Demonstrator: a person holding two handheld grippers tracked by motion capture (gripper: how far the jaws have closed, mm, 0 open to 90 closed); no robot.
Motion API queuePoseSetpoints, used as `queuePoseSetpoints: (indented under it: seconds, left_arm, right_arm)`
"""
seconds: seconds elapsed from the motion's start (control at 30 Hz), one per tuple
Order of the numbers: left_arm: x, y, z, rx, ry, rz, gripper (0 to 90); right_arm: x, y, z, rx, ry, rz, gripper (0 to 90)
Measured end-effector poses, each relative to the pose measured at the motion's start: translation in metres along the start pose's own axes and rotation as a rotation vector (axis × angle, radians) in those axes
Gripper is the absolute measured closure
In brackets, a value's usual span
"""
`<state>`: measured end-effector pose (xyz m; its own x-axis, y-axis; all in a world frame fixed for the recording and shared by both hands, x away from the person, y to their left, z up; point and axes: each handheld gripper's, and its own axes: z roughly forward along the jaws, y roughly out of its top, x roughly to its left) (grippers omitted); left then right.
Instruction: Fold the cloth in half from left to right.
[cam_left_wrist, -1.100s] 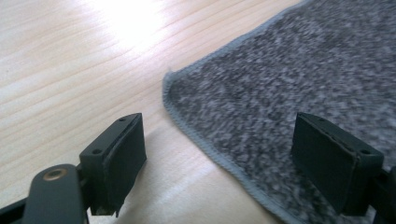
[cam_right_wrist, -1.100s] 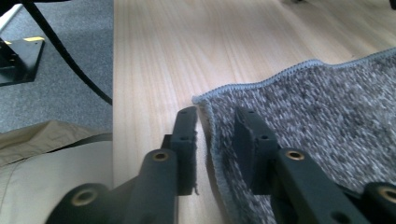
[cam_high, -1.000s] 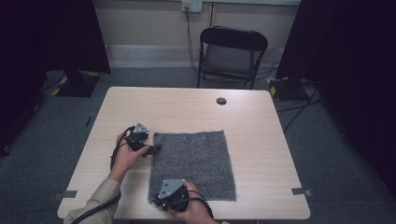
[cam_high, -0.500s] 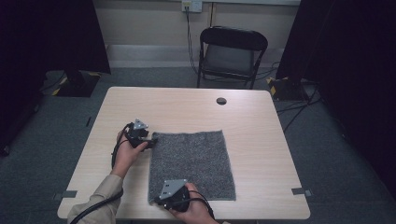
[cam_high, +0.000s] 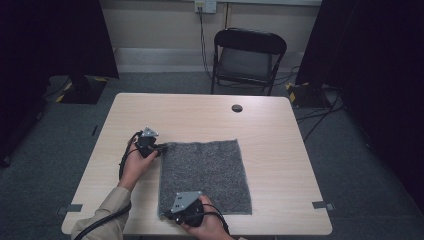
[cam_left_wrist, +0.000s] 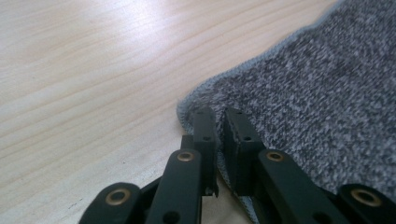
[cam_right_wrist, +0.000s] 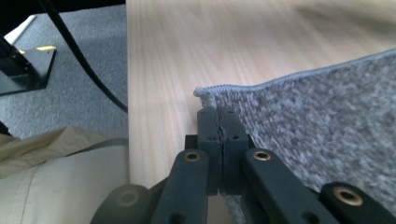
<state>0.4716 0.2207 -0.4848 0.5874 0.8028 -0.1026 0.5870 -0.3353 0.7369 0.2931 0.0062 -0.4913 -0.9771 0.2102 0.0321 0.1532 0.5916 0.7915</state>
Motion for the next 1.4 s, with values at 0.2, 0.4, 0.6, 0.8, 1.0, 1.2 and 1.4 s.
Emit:
queuePoseSetpoints:
  seconds: [0.2, 0.4, 0.6, 0.8, 1.0, 1.2, 1.4]
  left_arm:
    - [-0.002, 0.011, -0.013, -0.009, -0.025, 0.005, 86.1]
    - [-0.002, 0.019, -0.021, -0.002, -0.029, 0.013, 87.0]
    - [-0.002, 0.022, -0.023, 0.015, -0.035, 0.005, 87.4]
    - [-0.002, 0.029, -0.027, 0.044, -0.052, 0.022, 88.1]
    - [-0.002, 0.04, -0.034, 0.048, -0.059, 0.026, 88.3]
    - [0.003, 0.044, -0.039, 0.046, -0.065, 0.008, 88.3]
    - [0.011, 0.042, -0.045, 0.036, -0.078, -0.033, 88.4]
  right_arm:
    - [0.0, 0.005, -0.005, -0.02, 0.0, -0.001, 90.0]
    - [0.002, 0.01, -0.005, -0.034, 0.007, -0.005, 90.0]
    - [0.003, 0.014, -0.007, -0.043, 0.018, 0.0, 90.0]
    - [0.003, 0.017, -0.007, -0.047, 0.021, -0.007, 90.0]
    - [0.002, 0.021, -0.008, -0.058, 0.033, 0.008, 90.0]
    - [0.002, 0.026, -0.007, -0.063, 0.042, 0.004, 90.0]
    - [0.001, 0.033, -0.007, -0.076, 0.041, -0.004, 90.0]
